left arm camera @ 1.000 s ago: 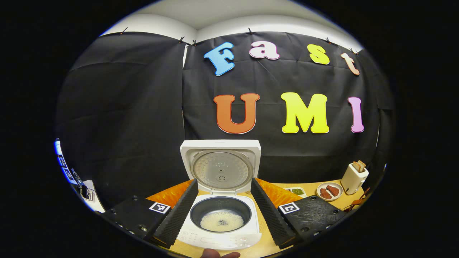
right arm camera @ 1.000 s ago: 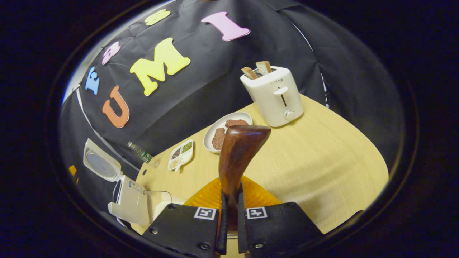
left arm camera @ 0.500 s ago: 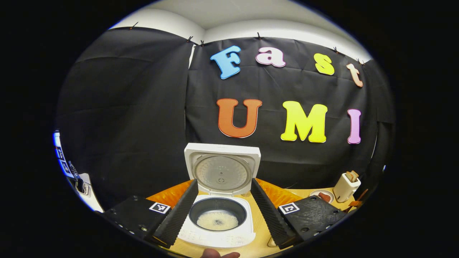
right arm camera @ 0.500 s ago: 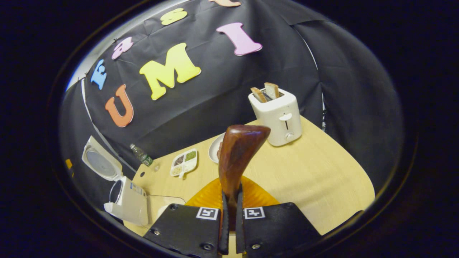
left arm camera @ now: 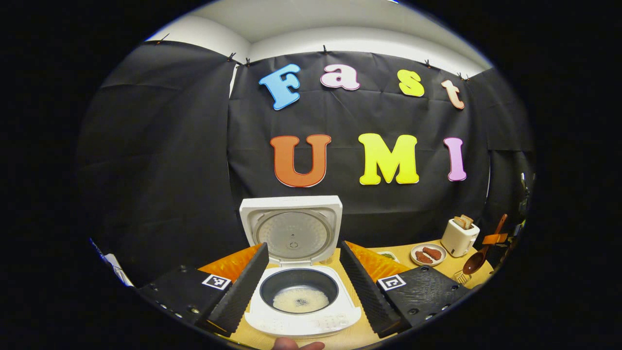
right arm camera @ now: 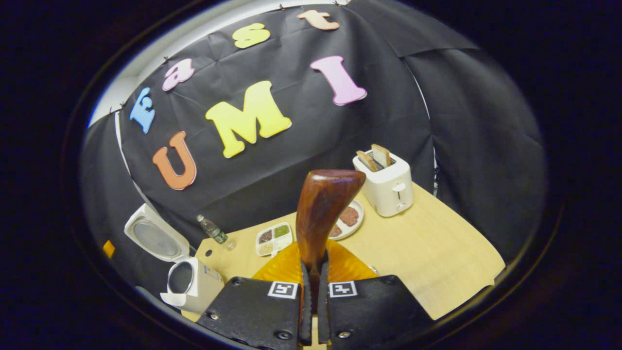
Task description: Close the left gripper, press the button to open the rice cooker; take a wooden spoon from the chopstick holder with the right hand, scoop a spoonful of rice and pour it into the rice cooker, then put the wooden spoon back into the chopstick holder.
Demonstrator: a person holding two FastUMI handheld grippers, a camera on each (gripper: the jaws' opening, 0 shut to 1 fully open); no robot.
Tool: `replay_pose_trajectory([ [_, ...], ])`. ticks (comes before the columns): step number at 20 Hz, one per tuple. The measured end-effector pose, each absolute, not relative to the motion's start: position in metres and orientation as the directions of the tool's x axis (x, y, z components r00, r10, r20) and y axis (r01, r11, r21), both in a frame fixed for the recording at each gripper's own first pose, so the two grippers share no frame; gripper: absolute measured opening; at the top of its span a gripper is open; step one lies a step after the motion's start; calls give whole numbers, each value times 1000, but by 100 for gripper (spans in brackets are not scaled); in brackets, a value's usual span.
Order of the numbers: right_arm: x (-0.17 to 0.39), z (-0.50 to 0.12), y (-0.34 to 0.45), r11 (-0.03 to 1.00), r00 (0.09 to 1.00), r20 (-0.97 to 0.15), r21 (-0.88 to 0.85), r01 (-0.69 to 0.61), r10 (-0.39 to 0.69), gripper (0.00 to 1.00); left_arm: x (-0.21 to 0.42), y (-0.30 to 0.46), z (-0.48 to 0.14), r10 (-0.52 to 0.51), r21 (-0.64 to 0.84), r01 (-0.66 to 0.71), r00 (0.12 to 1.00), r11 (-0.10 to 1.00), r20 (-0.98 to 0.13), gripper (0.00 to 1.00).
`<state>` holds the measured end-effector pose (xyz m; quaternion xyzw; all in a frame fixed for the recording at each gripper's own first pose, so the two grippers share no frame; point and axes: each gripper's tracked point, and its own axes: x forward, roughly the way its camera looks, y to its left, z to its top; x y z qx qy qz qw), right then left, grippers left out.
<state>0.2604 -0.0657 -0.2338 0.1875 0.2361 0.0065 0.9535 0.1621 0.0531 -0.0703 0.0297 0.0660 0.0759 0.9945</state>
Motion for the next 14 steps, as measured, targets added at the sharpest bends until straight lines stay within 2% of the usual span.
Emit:
replay_pose_trajectory([
  [4,254,-243,-7,951,884,-458,305,57,94,10,145,70,-76,120,60,-113,983,992,-140,94],
  [9,246,-310,29,980,850,-525,190,63,47,10,120,93,-84,110,43,-104,978,994,-176,94],
  [14,238,-356,34,996,828,-557,25,87,-58,10,101,126,-87,143,33,-139,969,990,-203,94],
])
